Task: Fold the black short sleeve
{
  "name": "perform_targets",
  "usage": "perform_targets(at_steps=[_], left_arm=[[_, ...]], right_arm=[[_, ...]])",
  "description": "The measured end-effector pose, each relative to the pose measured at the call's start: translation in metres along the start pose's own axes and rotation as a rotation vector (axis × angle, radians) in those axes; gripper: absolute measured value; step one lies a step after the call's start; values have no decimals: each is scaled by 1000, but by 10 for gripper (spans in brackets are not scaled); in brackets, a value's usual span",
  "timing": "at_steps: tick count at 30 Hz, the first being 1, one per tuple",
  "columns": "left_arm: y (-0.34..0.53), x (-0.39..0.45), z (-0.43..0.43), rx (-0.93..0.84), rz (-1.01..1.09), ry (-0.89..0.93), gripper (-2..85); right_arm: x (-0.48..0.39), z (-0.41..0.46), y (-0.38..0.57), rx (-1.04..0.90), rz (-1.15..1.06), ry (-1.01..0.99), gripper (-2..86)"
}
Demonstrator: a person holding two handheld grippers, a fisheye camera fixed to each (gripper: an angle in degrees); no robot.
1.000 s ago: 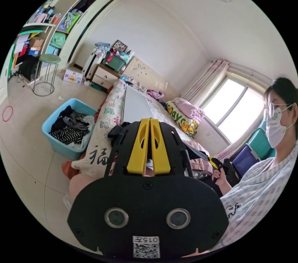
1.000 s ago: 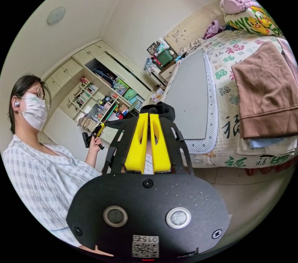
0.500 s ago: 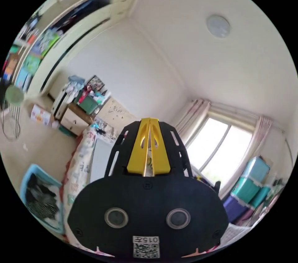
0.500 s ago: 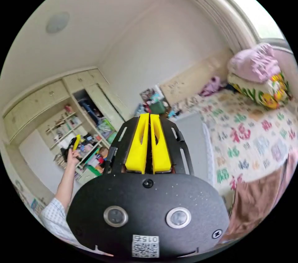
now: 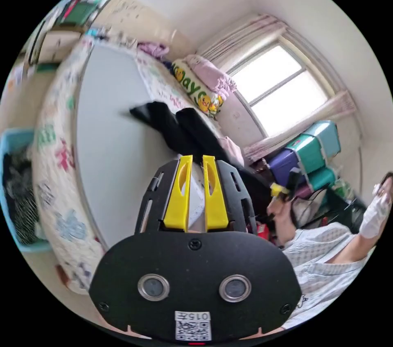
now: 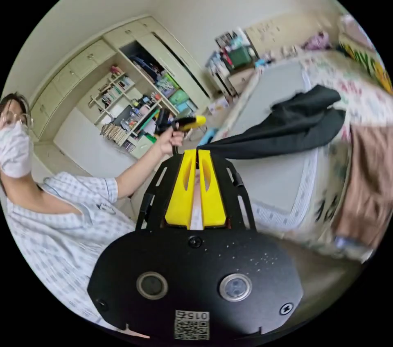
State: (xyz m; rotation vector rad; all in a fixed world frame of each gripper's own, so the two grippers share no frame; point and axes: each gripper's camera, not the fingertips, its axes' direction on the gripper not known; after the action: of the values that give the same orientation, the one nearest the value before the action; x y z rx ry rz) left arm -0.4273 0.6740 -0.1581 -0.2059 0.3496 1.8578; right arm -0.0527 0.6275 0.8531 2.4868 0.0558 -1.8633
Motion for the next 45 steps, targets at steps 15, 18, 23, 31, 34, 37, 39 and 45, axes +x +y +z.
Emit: perform_targets(at_steps=[15,18,23,31,34,37,39,45], left_arm=[[-99,106,253,-363,230,-261,99],[-121,129,312,-447,364,-440,123],[-161,144,376,-493,491,-631,116],[-173,151,417,-625,539,-651,29],[-174,161,370,-506,547,-550,17],[-175,166,278,-313,530,-488,13],[-170,160,213,-233,492,-478,11],[-78,111,4,71,227,-706,8]], right_arm=[[70,-58,231,-341,217,8,-2],[92,-82,249,-258,317,-97,-4],[100,-94,266,-312,329,-56,-6],[140,-104,252,-217,430,-31,-6],[148,-100,239,-246,403,14,-6],[159,-102,228,-211,406,55,-6],[161,-105,219,-157,379,53,-5],[170,-90,187,-125,322,163,-1]])
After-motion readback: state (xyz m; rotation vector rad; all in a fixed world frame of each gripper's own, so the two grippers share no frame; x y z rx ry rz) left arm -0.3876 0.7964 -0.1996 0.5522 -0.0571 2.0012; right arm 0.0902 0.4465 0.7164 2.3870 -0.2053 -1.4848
